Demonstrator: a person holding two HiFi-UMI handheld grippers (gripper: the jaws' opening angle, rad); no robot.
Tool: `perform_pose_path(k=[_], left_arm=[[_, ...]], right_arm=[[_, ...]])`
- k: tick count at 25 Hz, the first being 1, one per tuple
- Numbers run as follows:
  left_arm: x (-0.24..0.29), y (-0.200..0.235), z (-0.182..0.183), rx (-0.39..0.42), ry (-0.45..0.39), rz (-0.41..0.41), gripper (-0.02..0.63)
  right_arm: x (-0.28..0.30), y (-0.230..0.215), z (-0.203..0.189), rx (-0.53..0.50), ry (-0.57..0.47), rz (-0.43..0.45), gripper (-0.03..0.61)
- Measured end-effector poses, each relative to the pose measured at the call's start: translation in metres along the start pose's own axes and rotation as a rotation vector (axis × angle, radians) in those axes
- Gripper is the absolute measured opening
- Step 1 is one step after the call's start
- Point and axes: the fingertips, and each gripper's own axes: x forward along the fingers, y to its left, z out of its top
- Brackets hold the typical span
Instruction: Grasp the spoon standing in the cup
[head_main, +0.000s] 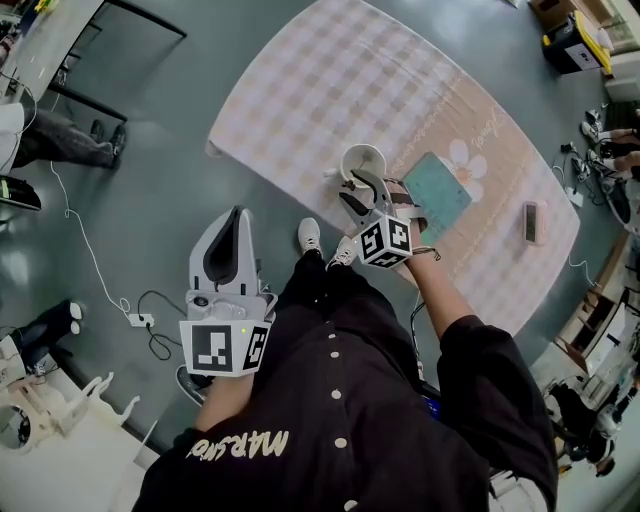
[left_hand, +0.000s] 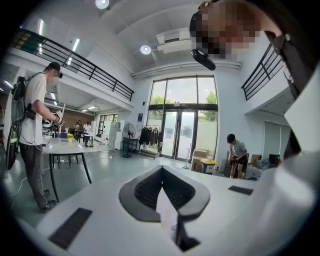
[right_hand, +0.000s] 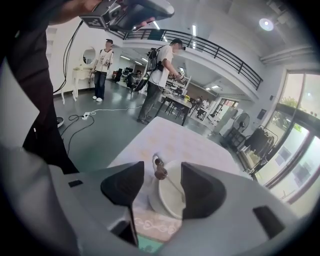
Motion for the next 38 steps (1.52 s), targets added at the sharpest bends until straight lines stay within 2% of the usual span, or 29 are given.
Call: perform_pose_path(k=[8, 15, 23, 38], left_arm=[[-0.005, 0.006, -0.005, -0.005, 0.009, 0.021, 0.011], [-0.006, 0.005, -0.005, -0.008, 0.013, 0.016, 0.011], [-0.006, 0.000, -0.004, -0.006, 0.010, 0.003, 0.011], [-0.006, -0.006, 0.013, 0.009, -0.031, -0.021, 0.011]], right_arm=[[0.006, 0.002, 0.000, -0.042, 0.010, -0.012, 0.179], [0.002, 0.001, 0.001, -0.040, -0.001, -0.037, 0.072], [-0.003, -0.003, 0.006, -0.045, -0.017, -0.057, 0.063], [-0.023, -0.041, 0.012, 0.046, -0.058, -0.169, 0.046]])
